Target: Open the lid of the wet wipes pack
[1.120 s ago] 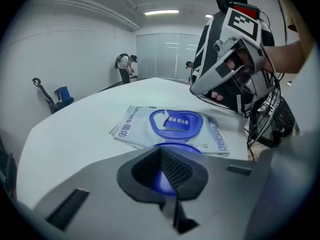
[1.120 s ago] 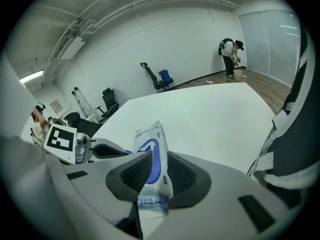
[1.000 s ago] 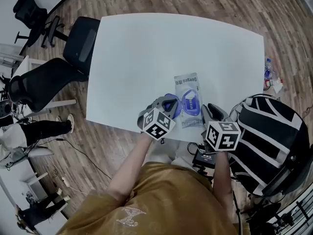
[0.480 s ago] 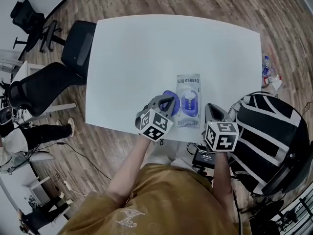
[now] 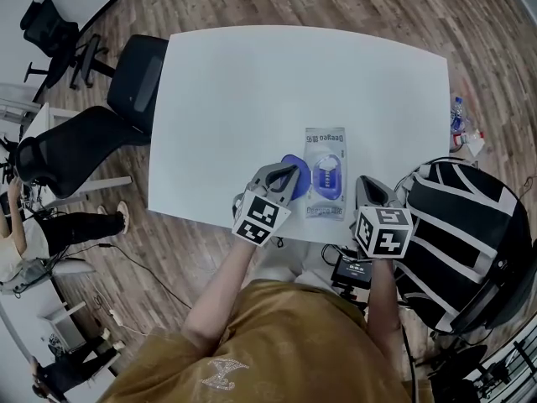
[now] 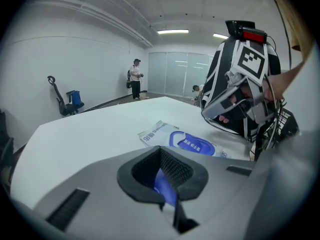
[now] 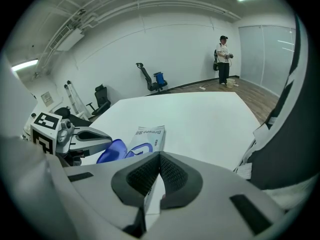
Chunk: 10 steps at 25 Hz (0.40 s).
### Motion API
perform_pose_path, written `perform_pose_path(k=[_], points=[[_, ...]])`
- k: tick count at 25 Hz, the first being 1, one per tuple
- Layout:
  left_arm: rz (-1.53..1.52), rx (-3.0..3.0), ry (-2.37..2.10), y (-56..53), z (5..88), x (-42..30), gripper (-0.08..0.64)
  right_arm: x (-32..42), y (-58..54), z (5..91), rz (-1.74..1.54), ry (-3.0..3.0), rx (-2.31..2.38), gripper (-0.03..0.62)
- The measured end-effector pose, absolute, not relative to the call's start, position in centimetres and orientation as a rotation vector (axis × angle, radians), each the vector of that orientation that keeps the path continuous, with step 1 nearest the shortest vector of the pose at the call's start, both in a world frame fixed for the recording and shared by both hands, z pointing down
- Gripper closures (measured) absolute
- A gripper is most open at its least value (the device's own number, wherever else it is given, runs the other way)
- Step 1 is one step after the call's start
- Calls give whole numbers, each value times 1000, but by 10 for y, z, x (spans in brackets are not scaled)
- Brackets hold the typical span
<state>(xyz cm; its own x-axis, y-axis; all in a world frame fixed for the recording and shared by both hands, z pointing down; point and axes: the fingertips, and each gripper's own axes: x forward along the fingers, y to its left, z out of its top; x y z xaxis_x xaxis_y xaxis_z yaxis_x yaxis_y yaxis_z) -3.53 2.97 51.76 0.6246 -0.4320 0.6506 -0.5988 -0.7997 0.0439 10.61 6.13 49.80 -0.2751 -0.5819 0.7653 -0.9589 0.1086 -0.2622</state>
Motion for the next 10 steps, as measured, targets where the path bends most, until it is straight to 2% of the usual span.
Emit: perform_pose_path(k=[10], points=[[905,2599,-899,21,506,-42,557,111,62,499,1051,-1914,1489,586]])
